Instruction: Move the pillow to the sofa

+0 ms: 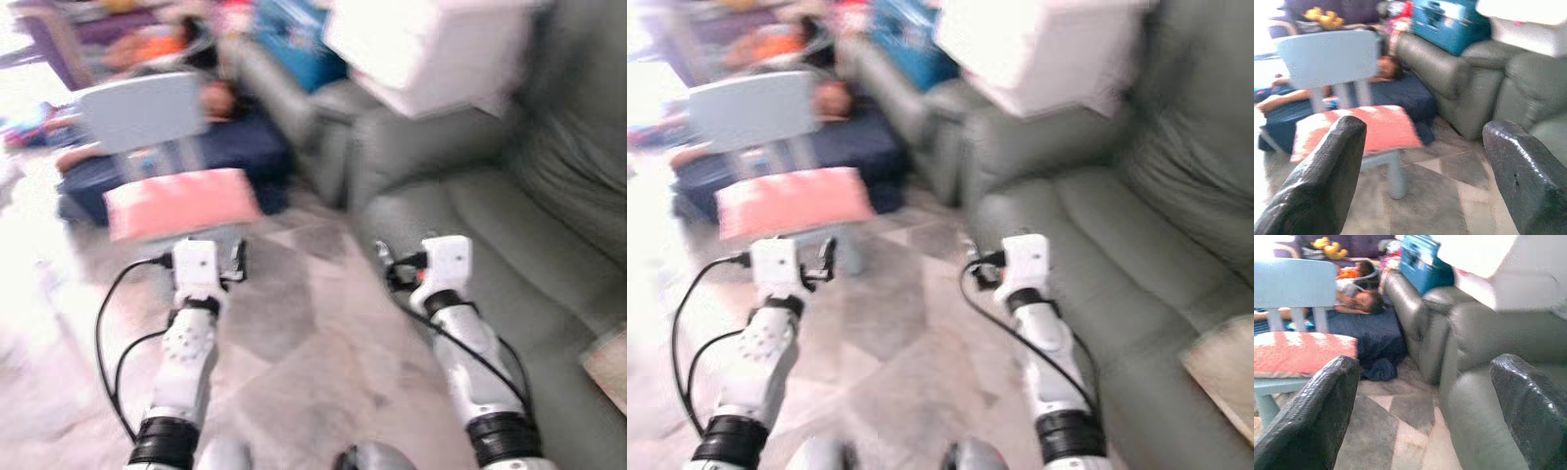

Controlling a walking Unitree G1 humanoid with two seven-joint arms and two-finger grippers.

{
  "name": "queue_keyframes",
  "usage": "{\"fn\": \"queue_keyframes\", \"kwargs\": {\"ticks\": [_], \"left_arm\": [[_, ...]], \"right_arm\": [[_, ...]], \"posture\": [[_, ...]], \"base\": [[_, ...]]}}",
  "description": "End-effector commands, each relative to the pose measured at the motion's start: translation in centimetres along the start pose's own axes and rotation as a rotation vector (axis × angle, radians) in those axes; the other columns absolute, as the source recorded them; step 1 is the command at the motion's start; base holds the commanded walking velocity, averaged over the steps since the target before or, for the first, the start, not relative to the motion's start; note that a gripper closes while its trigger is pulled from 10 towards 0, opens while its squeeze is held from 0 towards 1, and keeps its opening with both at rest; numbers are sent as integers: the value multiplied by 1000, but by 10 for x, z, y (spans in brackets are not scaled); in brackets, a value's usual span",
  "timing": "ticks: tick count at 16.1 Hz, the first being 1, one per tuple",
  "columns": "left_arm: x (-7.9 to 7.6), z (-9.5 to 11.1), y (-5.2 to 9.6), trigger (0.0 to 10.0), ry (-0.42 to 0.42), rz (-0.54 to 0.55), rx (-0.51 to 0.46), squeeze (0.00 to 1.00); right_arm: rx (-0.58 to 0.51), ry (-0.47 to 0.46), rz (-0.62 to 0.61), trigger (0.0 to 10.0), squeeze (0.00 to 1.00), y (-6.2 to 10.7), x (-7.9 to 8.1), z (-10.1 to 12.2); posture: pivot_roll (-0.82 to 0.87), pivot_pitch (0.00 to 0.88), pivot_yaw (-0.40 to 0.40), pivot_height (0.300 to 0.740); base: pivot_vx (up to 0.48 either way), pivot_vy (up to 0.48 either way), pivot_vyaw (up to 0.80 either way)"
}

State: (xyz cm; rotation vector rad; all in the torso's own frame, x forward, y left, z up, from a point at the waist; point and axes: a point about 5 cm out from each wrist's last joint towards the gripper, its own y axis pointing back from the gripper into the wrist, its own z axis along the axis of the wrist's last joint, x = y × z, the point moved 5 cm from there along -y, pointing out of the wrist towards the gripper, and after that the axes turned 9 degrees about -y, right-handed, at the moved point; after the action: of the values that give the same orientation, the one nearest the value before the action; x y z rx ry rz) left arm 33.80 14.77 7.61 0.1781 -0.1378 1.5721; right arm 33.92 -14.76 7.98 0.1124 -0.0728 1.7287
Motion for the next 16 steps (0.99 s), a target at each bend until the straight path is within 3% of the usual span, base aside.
{"fn": "queue_keyframes", "kwargs": {"ticks": [1, 4, 6, 8, 12, 14, 16], "left_arm": [[11, -4, 3, 10000, -26, 34, 11, 0], [12, 3, 5, 10000, -24, 33, -21, 0], [15, -4, 13, 10000, -50, 21, -4, 0], [14, -5, 17, 10000, -59, 2, -4, 0], [3, 0, 12, 10000, -40, -46, -21, 0], [2, 2, 11, 10000, -44, -52, -22, 0], [0, -3, 15, 10000, -49, -65, -11, 0]], "right_arm": [[-14, -6, 36, 10000, 0, -5, 13, 4], [-11, 15, 43, 10000, 0, -4, 15, 3], [4, -6, 14, 10000, 0, 0, 15, -7], [-19, -7, 6, 10000, 0, 0, 17, -3], [-10, -4, -35, 10000, 0, 2, 6, -6], [-18, 65, -12, 10000, 0, 2, 6, -4], [-19, 46, -9, 10000, 0, 4, 7, -5]], "posture": [[20, 80, -87, 740], [43, 94, -106, 740], [54, 94, -88, 740], [53, 91, -70, 740], [41, 84, -55, 740], [31, 86, -53, 740], [26, 87, -52, 740]], "base": [[0, 0, 781], [0, 0, 729], [0, 0, 0], [0, 0, 0], [0, 0, 0], [124, 0, 0], [300, 0, 0]]}}
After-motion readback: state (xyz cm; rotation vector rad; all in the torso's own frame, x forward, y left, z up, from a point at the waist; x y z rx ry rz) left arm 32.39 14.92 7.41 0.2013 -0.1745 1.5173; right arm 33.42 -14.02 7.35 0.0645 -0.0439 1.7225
